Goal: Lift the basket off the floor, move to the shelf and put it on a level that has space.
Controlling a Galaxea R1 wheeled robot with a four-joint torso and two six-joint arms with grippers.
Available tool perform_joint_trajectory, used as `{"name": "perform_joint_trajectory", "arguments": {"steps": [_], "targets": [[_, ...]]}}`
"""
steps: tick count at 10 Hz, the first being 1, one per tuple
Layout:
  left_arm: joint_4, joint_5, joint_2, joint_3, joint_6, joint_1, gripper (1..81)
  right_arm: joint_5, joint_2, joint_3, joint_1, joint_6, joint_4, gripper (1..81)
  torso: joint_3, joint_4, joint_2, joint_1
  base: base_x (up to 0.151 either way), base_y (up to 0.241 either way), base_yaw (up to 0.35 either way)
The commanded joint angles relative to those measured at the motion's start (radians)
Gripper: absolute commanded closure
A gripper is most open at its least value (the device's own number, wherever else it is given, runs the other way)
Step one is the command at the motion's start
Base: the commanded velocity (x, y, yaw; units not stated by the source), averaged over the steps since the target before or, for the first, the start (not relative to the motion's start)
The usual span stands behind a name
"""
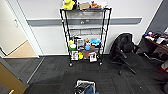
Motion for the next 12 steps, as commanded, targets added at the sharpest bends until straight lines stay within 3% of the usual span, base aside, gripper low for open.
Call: {"name": "perform_joint_trajectory", "arguments": {"steps": [1, 12], "targets": [[-0.002, 0.056, -0.003, 0.003, 0.001, -0.016, 1.0, -0.062, 0.001, 0.007, 0.017, 0.002, -0.004, 1.0, 0.0, 0.0, 0.0, 0.0, 0.098, 0.0, 0.0], [-0.002, 0.056, -0.002, 0.003, -0.007, -0.015, 1.0, -0.075, 0.003, 0.007, 0.032, 0.0, -0.015, 1.0, 0.0, 0.0, 0.001, 0.0, 0.119, 0.0, 0.0]]}}
